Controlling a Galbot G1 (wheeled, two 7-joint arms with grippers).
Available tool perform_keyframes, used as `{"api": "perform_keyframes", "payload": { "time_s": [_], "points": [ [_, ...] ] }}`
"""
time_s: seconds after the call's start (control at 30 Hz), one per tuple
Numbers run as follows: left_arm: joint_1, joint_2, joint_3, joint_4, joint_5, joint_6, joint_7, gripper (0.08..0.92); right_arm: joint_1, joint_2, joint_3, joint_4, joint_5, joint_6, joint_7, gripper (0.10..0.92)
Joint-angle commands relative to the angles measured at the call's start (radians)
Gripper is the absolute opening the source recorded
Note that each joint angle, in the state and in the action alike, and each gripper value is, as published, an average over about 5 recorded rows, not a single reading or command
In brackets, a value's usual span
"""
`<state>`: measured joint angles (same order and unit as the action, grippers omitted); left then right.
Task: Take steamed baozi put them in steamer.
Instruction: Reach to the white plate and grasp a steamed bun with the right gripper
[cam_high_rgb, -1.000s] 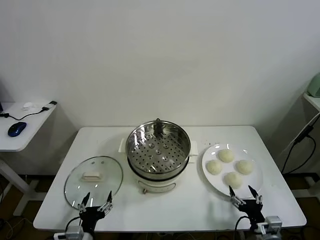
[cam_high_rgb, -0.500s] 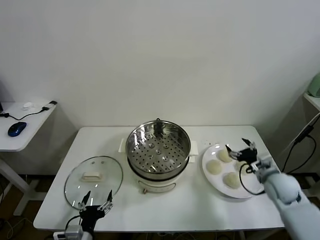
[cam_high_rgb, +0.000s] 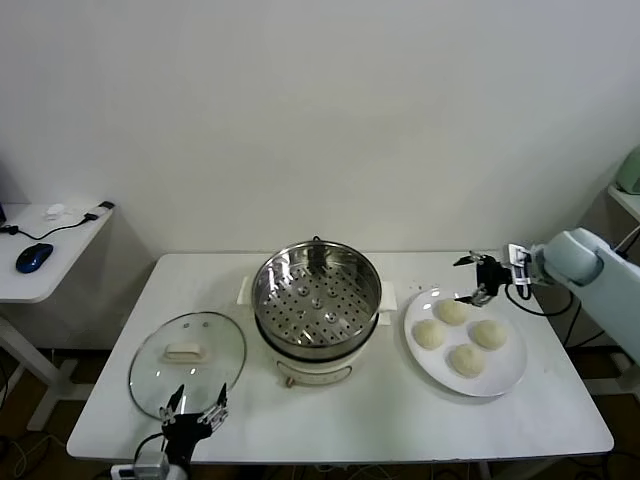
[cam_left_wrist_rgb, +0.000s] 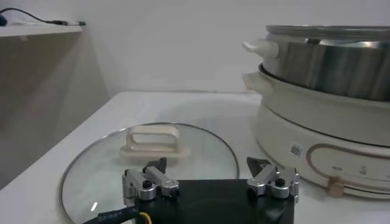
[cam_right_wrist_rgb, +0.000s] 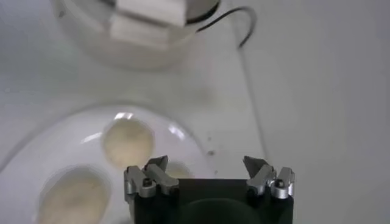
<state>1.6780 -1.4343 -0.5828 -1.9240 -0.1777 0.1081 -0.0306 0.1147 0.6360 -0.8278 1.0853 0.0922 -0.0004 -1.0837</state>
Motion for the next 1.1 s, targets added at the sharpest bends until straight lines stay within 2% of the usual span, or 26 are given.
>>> {"api": "perform_keyframes", "payload": {
  "time_s": [0.03,0.23,0.47,0.97,1.1],
  "points": [
    [-0.002,0.000,0.000,0.014,-0.001,-0.004,0.001,0.823,0.355,0.077,-0.470,-0.188,0.003,0.042,-0.182,0.823],
    [-0.007,-0.003,-0.001,0.027,-0.002,-0.010,0.000,0.823,0.207,0.192,-0.355,-0.261,0.049,-0.073,-0.077,0.823],
    [-0.004,-0.002,0.000,0.041,0.001,-0.020,0.000,0.823,0.067,0.312,-0.195,-0.434,-0.025,-0.093,0.003,0.823],
    [0.005,-0.011,0.005,0.039,0.005,-0.021,-0.001,0.823,-0.015,0.400,-0.101,-0.553,-0.045,-0.095,-0.020,0.821],
    [0.007,-0.010,0.005,0.038,0.005,-0.024,-0.002,0.823,-0.014,0.413,-0.094,-0.570,-0.068,-0.094,-0.015,0.763]
  ]
}}
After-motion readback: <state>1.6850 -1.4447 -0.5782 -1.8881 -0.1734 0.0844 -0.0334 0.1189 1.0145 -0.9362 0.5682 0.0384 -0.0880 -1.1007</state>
